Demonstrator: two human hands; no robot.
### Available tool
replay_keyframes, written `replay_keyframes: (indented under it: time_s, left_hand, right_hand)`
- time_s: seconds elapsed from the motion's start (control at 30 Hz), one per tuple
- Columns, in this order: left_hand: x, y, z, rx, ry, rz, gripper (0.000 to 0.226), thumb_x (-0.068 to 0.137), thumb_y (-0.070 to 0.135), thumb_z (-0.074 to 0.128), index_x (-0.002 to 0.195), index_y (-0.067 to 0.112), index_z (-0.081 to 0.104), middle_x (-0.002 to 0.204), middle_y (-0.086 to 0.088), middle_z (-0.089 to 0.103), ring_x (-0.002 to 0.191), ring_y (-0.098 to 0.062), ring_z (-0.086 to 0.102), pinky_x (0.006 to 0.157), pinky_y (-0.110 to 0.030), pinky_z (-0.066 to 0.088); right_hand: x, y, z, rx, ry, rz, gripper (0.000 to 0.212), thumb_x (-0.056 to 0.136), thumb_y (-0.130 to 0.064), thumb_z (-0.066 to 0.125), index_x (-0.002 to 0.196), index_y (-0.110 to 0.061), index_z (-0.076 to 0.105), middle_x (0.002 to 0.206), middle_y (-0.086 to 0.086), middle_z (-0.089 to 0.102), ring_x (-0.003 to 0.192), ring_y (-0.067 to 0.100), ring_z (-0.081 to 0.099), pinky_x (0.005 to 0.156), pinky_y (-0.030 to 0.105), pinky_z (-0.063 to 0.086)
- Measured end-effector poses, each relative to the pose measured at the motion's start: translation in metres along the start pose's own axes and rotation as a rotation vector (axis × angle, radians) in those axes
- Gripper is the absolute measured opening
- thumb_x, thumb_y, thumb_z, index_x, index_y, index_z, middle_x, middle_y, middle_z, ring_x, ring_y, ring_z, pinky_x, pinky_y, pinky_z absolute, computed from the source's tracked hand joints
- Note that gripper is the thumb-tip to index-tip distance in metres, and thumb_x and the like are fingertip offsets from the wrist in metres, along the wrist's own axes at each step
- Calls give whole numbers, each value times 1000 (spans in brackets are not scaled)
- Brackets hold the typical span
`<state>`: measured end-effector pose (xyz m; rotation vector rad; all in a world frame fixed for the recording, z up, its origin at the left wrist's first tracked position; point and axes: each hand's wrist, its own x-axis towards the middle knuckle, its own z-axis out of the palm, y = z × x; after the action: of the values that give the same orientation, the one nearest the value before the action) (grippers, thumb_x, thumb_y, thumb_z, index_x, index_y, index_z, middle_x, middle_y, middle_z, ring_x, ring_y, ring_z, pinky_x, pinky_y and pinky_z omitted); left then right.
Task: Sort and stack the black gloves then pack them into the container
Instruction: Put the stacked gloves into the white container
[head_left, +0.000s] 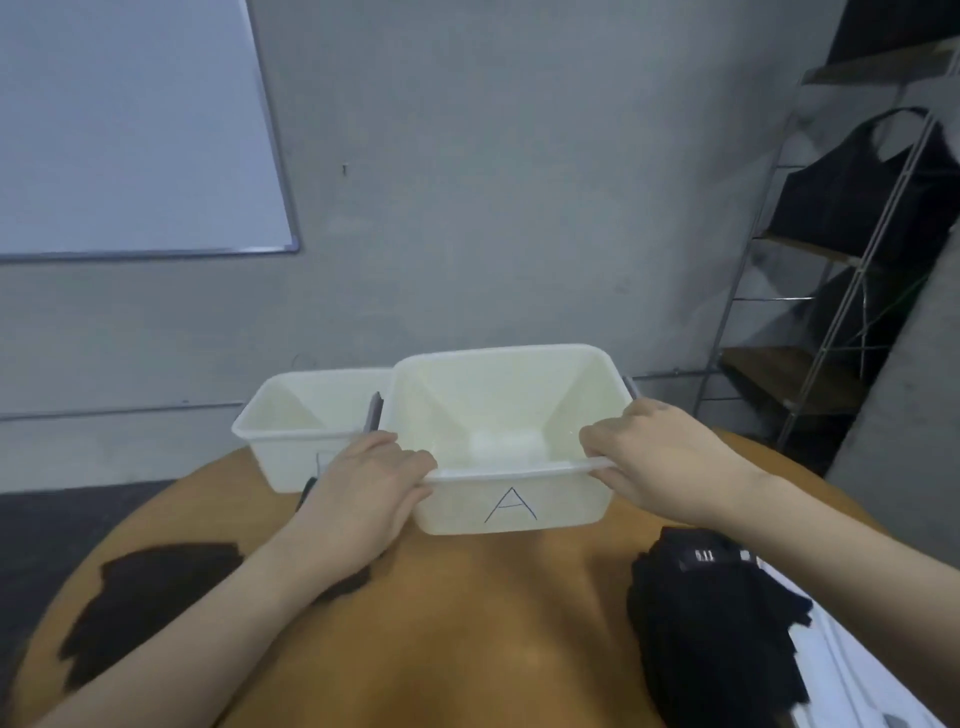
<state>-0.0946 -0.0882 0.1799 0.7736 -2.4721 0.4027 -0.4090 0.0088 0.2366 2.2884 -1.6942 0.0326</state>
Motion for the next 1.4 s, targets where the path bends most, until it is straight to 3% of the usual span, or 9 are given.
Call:
replay_keyframes:
  time_s: [0.23,0.4,0.47,0.63,0.8,0.97,1.07,1.23,1.4]
  left_hand:
    - [-123,58,-66,29,-73,-14,7,91,23,70,86,26,66,72,12,63,69,-12,62,112,-30,33]
    - [-169,82,-67,32,-159,-52,21,78,20,86,83,27,67,72,12,66,69,-11,64,112,-29,36]
    - [-178,88,-65,27,-163,-68,20,79,21,86,84,28,67,73,13,67,70,-9,65,112,-28,38]
    - [-182,98,-59,-6,-192,-113,15,83,19,82,87,27,71,77,12,71,71,-10,66,107,-37,51]
    - [-183,98,-47,-26,-269,-157,8,99,27,65,105,27,70,100,8,76,96,-13,69,112,-38,47]
    - [-182,101,-44,3,-282,-188,21,107,31,51,122,27,65,119,7,72,114,-14,62,122,-30,27]
    - [-185,102,-41,-24,-306,-194,21,106,31,51,122,28,65,119,9,71,112,-11,60,117,-28,33]
    - [-191,104,-32,-63,-290,-195,12,89,23,79,99,27,74,92,8,76,86,-11,70,103,-39,55]
    - [-196,103,-48,-234,-304,-259,34,104,51,49,129,33,63,131,20,61,127,-1,50,124,-29,25]
  right_hand:
    - [-98,-103,-10,-35,81,-142,22,83,-28,75,78,-31,54,68,-15,58,66,14,62,68,19,35]
    - [-127,-133,13,9,55,-147,55,73,-24,84,81,-33,30,63,-13,53,58,20,55,63,35,58]
    - [-132,-138,22,21,37,-148,49,82,-23,75,84,-33,28,65,-13,47,60,20,48,71,43,60]
    - [-136,-143,25,52,-74,-79,15,98,-32,57,92,-31,44,85,-9,66,82,21,58,72,33,49]
    - [-134,-145,23,78,-133,-15,18,101,-34,55,93,-33,39,89,-8,69,89,21,65,106,35,45]
    - [-135,-152,25,99,-182,58,12,103,-34,53,94,-27,48,97,-4,70,92,19,67,79,29,41]
    - [-139,-150,30,162,-173,121,10,101,-33,57,98,-25,60,95,-7,70,90,17,64,92,30,44]
    - [-146,-142,50,264,-138,167,13,96,-28,63,84,-28,59,78,-12,63,76,9,55,71,32,52]
    - [-145,-133,40,391,-218,106,26,87,-58,66,108,-42,61,102,-28,60,100,3,55,91,20,44]
